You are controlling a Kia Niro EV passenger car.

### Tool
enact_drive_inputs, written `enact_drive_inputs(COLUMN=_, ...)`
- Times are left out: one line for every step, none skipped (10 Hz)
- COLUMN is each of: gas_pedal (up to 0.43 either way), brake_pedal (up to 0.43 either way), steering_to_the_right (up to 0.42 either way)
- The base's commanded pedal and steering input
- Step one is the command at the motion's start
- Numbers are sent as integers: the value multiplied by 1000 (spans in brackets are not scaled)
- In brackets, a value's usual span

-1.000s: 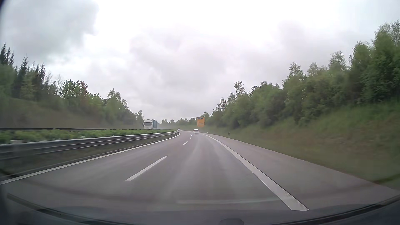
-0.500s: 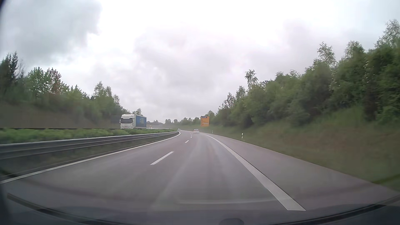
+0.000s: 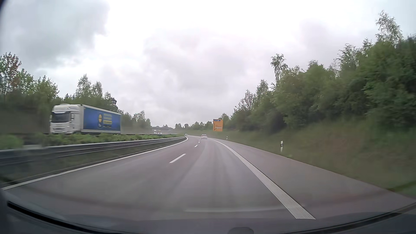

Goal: Follow the waypoints while adhering to traffic rules and regulations

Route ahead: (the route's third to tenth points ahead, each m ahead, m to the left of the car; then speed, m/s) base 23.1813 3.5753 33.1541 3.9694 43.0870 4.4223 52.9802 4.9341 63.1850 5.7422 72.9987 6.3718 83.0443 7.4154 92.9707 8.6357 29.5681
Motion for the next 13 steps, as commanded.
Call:
enact_drive_inputs(gas_pedal=299, brake_pedal=0, steering_to_the_right=-10)
enact_drive_inputs(gas_pedal=299, brake_pedal=0, steering_to_the_right=-9)
enact_drive_inputs(gas_pedal=299, brake_pedal=0, steering_to_the_right=-10)
enact_drive_inputs(gas_pedal=299, brake_pedal=0, steering_to_the_right=-10)
enact_drive_inputs(gas_pedal=299, brake_pedal=0, steering_to_the_right=-10)
enact_drive_inputs(gas_pedal=299, brake_pedal=0, steering_to_the_right=-10)
enact_drive_inputs(gas_pedal=299, brake_pedal=0, steering_to_the_right=-10)
enact_drive_inputs(gas_pedal=299, brake_pedal=0, steering_to_the_right=-10)
enact_drive_inputs(gas_pedal=299, brake_pedal=0, steering_to_the_right=-10)
enact_drive_inputs(gas_pedal=299, brake_pedal=0, steering_to_the_right=-10)
enact_drive_inputs(gas_pedal=299, brake_pedal=0, steering_to_the_right=-10)
enact_drive_inputs(gas_pedal=299, brake_pedal=0, steering_to_the_right=-10)
enact_drive_inputs(gas_pedal=299, brake_pedal=0, steering_to_the_right=-9)
